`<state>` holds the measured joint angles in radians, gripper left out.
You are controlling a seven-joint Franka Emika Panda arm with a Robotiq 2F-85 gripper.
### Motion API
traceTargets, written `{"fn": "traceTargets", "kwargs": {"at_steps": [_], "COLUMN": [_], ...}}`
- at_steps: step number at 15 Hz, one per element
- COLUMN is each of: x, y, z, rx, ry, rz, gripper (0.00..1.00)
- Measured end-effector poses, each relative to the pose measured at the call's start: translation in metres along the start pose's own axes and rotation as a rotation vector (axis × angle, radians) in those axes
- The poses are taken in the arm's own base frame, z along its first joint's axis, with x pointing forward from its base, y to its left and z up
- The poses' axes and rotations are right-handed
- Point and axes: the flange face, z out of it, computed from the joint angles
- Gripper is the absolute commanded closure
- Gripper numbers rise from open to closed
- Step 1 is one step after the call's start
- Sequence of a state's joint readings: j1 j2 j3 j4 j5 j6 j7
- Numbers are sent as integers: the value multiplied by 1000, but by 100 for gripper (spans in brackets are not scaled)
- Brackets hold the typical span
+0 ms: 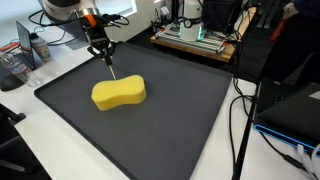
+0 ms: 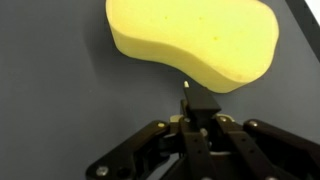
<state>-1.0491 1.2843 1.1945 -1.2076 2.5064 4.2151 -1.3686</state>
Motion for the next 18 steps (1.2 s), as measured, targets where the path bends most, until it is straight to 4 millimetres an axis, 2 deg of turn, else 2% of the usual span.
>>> {"fn": "traceTargets", "kwargs": {"at_steps": [5, 9, 12, 18], "x": [1, -6, -19, -62], "y": [2, 0, -1, 2], "z": [6, 0, -13, -57], "rx": [-7, 2, 11, 41], "ry": [-24, -29, -8, 89], "rz": [8, -4, -36, -135], "gripper": [97, 97, 97, 97]}}
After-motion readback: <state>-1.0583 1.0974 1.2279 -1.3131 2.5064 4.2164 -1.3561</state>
